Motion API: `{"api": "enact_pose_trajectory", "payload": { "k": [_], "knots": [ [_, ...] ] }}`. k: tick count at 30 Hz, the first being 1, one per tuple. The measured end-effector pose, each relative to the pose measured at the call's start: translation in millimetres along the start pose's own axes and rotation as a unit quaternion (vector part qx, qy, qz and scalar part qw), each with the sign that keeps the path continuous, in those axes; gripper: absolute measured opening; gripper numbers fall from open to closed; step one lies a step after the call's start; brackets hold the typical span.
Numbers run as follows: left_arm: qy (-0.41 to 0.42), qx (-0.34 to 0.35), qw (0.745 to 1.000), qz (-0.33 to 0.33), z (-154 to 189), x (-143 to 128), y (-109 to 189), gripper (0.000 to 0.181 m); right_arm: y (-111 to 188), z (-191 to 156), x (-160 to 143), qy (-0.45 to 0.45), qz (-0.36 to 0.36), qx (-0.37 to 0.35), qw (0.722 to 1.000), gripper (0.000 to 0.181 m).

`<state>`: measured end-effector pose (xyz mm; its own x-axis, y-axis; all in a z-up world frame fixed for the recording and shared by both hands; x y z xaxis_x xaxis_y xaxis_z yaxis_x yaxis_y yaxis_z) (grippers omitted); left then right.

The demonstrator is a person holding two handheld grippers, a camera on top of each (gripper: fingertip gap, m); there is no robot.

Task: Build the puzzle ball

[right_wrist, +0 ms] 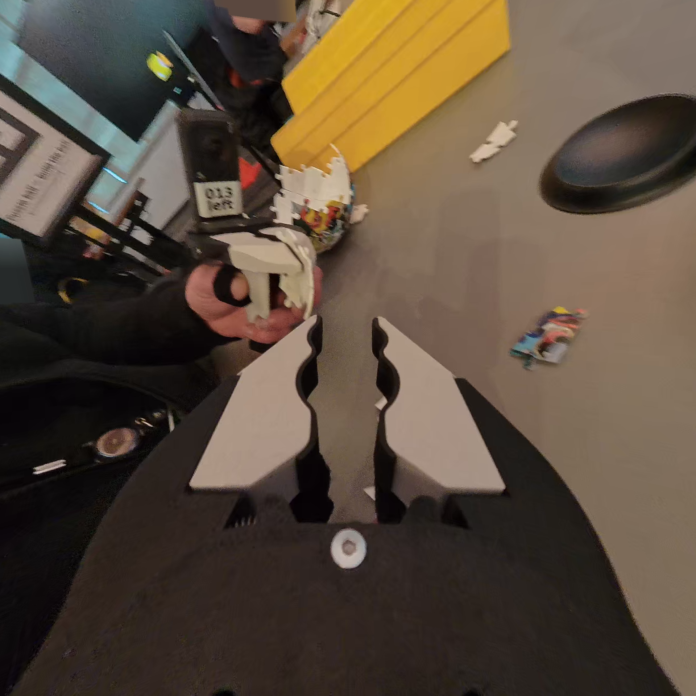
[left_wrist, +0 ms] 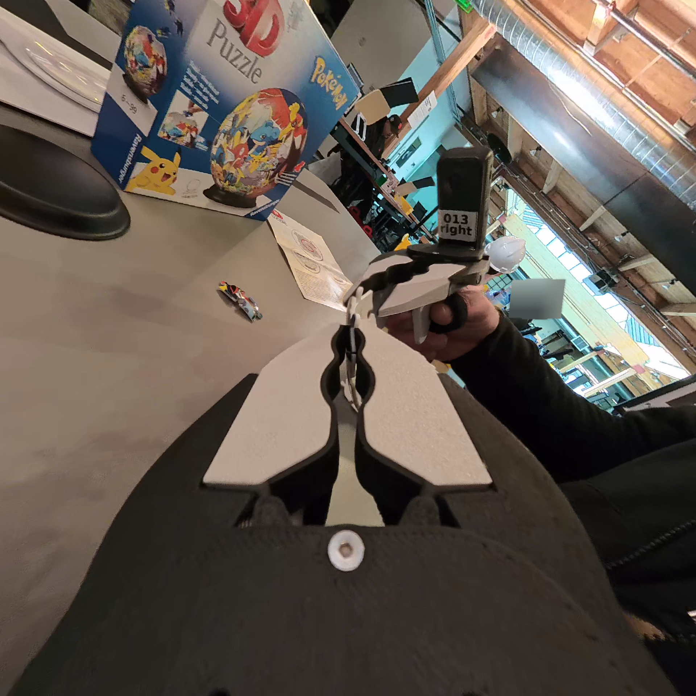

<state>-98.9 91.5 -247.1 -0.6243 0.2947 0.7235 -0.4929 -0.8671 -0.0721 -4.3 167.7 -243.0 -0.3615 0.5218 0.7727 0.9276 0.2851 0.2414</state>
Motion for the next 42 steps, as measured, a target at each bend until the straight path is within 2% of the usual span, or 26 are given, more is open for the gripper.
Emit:
{"api": "enact_pose_trajectory", "payload": {
  "k": [5, 15, 23, 28, 33, 37, 42],
  "knots": [
    [-0.014, 0.023, 1.000, -0.003, -6, -2, -2, 0.002, 18, 17, -9, 0.010, -0.021, -0.057, 0.998, 0.024],
    [0.006, 0.028, 0.999, 0.017, -9, -5, -9, 0.002, 20, 9, -23, -0.019, -0.022, -0.054, 0.998, 0.027],
    [0.022, 0.034, 0.999, 0.026, -7, -11, -8, 0.002, 10, -9, -27, -0.002, -0.021, -0.060, 0.998, 0.028],
    [0.022, 0.043, 0.999, 0.017, -10, -17, -6, 0.002, 35, 6, -25, 0.001, 0.009, -0.120, 0.993, 0.027],
    [0.006, 0.058, 0.998, 0.007, -13, -17, -11, 0.002, 73, 19, -26, 0.013, 0.034, -0.199, 0.979, 0.026],
    [0.005, 0.061, 0.998, -0.001, -14, -20, -17, 0.002, 102, 25, -40, 0.011, 0.032, -0.249, 0.968, 0.023],
    [0.010, 0.063, 0.998, -0.008, -13, -23, -26, 0.002, 124, 28, -61, 0.014, 0.006, -0.288, 0.957, 0.025]
  ]
}}
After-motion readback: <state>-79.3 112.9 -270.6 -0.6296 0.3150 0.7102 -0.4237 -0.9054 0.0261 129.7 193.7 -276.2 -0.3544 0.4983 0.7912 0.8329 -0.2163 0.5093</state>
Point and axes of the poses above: each gripper's, where its closed fingertips meet, y back along the fingers, x out of its top, z = x × y across the jaws, the point moved 4 cm from there along y, back along the fingers, and after that the axes turned 9 degrees about z, right-handed, at the moved point
